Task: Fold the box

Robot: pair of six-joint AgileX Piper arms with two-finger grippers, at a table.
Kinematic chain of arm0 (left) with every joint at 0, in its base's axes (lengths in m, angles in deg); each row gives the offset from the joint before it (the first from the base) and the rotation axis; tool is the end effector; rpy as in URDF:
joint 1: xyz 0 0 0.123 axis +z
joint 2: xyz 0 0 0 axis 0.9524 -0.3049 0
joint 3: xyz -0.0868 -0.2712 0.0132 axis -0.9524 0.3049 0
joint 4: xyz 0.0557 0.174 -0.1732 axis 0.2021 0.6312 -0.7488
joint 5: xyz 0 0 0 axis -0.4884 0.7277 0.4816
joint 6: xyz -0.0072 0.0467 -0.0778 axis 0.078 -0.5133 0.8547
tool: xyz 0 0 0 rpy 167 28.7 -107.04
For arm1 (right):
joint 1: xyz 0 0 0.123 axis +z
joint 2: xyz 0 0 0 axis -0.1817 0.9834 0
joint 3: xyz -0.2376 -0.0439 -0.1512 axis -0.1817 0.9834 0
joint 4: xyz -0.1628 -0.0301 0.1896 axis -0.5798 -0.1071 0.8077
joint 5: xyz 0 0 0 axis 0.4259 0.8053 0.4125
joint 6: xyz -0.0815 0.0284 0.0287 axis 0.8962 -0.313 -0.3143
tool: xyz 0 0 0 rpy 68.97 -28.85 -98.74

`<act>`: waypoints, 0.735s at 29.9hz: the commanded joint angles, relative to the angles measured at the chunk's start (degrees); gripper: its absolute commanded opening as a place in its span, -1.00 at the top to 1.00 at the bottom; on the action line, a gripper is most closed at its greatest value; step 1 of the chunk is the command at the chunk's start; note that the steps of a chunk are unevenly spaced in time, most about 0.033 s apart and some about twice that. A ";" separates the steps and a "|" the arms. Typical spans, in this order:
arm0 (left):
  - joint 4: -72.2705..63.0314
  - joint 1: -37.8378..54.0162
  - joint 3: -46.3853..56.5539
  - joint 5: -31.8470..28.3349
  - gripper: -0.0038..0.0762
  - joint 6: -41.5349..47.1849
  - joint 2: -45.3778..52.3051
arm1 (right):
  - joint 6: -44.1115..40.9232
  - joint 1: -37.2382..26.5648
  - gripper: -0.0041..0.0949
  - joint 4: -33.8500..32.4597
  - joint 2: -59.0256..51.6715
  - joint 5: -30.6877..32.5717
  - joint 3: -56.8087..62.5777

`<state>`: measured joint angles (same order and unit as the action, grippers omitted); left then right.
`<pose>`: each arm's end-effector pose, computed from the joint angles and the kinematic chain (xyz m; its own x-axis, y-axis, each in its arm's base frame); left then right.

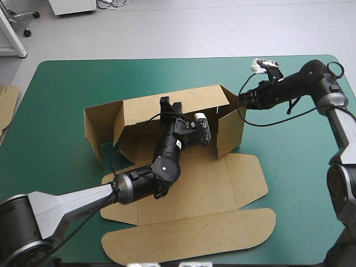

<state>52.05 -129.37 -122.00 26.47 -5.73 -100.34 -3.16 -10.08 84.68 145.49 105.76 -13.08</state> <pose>0.2487 -0.2674 0.2869 0.1331 0.9591 -0.2498 0.2628 0.2089 0.9420 0.3982 0.0553 0.3127 -0.8332 -0.1447 -0.5337 -0.4154 0.8009 0.4313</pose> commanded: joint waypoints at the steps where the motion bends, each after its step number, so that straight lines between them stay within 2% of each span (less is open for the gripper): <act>1: 2.33 -0.45 -1.34 -0.03 0.94 1.75 2.19 | 4.38 -0.01 0.40 3.47 -8.06 -7.06 5.57; 3: 2.33 -0.45 -1.34 -0.43 0.94 1.75 2.19 | 7.70 -0.01 0.40 4.79 -11.29 -11.25 10.82; 6: 2.33 -0.45 -1.34 -0.81 0.94 1.75 2.19 | 15.99 -0.01 0.40 10.76 -15.68 -16.83 19.21; 8: 2.33 -0.45 -1.34 -0.81 0.94 1.75 2.19 | 24.35 -0.01 0.40 18.59 -18.30 -20.44 25.42; 11: 2.33 -0.45 -1.34 -0.81 0.94 1.75 2.19 | 37.26 -0.01 0.40 29.98 -20.71 -22.65 32.53; 13: 2.33 -0.45 -1.34 -0.81 0.94 1.75 2.19 | 45.17 0.08 0.40 33.82 -21.81 -22.41 35.97; 18: 2.33 -0.45 -1.34 -0.90 0.94 1.75 2.19 | 54.10 0.08 0.43 35.11 -22.54 -22.77 38.64; 22: 2.33 -0.45 -1.34 -1.07 0.94 1.75 2.19 | 56.07 0.08 0.42 34.88 -22.54 -22.22 38.64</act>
<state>52.05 -129.37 -122.00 26.32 -5.60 -100.34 50.34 -10.02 116.49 125.37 82.44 26.77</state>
